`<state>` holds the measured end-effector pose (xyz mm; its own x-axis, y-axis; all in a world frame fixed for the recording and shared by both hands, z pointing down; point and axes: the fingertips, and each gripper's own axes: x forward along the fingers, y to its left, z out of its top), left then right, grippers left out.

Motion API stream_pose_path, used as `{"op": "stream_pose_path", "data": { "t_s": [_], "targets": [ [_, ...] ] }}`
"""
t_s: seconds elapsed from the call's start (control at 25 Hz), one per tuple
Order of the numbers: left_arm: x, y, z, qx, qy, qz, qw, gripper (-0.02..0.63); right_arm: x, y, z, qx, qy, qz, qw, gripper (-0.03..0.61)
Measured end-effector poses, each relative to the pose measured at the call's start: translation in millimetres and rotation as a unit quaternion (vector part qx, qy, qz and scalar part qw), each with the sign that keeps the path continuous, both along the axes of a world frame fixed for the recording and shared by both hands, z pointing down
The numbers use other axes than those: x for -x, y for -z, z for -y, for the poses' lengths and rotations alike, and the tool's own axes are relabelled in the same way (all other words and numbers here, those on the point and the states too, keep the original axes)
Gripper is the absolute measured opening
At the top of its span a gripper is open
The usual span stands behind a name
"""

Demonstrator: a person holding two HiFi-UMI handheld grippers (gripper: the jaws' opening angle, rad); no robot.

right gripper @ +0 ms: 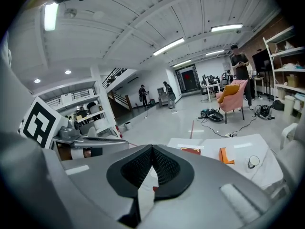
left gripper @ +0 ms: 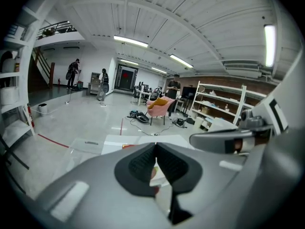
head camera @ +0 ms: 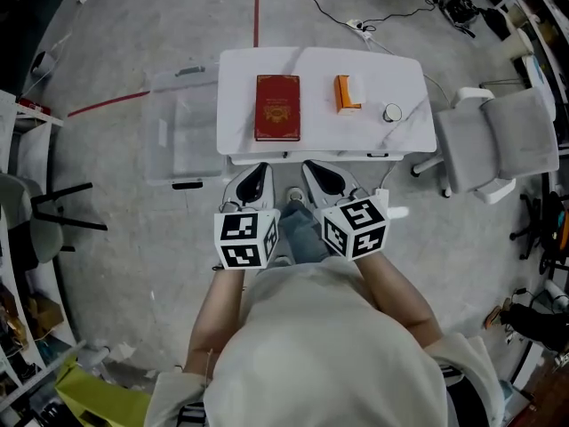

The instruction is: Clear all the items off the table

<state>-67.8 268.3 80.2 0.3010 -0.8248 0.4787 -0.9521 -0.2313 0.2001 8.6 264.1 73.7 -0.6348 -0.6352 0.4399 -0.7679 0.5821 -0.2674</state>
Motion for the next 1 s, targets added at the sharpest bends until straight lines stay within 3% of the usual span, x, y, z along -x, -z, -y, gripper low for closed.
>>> {"op": "stream_pose_path", "data": {
  "t_s": [1.0],
  "targets": [
    [-1,-19,168,0.028,0.041,0.016,0.9986,0.010,-3,-25,168,0.030,0.045,-0.012,0.998,-0.002]
  ]
}}
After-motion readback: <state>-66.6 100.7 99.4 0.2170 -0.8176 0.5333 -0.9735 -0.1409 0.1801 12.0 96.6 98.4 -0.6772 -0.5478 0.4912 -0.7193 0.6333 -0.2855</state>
